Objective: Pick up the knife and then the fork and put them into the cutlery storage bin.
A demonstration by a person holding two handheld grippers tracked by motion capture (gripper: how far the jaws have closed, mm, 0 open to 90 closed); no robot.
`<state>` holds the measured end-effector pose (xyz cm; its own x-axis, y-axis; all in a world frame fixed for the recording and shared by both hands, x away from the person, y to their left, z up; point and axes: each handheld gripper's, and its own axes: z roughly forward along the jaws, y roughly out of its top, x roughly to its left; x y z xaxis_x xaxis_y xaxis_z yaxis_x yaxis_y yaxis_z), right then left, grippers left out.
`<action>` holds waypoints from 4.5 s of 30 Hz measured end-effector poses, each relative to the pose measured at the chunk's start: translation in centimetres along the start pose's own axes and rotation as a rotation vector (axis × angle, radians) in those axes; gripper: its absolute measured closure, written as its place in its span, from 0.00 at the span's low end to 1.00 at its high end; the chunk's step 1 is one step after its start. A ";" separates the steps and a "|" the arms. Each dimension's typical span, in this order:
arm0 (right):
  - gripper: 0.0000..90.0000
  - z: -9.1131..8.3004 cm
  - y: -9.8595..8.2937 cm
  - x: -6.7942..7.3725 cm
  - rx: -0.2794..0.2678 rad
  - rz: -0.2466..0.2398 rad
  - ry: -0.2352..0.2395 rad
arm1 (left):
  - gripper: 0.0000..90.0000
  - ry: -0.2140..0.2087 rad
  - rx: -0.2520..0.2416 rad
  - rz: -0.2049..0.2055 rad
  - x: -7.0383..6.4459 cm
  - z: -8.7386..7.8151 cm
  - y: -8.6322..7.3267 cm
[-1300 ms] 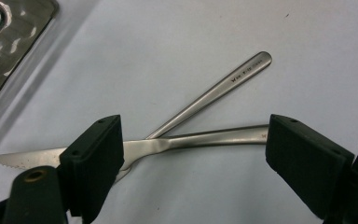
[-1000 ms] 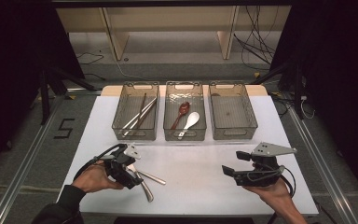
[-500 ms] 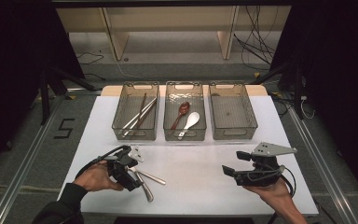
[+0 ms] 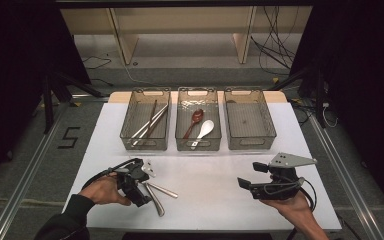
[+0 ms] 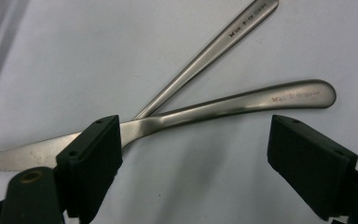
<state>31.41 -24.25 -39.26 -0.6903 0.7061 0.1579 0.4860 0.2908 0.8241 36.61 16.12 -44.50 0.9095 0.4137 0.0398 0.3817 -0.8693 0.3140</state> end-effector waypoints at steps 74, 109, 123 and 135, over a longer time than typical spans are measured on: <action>0.27 -0.1 0.1 -0.1 0.005 0.003 0.004 | 0.80 -0.034 0.058 0.214 1.4 2.1 1.1; 0.27 -0.1 0.1 -0.2 0.003 0.005 0.004 | 0.92 0.001 -0.053 0.132 0.9 0.5 2.5; 0.26 0.3 0.3 0.4 0.006 -0.022 0.031 | 0.92 -0.058 -0.129 0.140 -2.2 -0.8 5.5; 0.27 2.8 1.2 2.8 0.103 -0.205 0.145 | 0.92 -0.116 -0.174 0.222 -5.0 -1.4 7.6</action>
<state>31.54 -20.10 -39.30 -0.8460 0.5278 0.0754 0.3746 0.4879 0.7884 34.75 7.84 -40.99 0.9841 0.1766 0.0204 0.1467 -0.8716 0.4677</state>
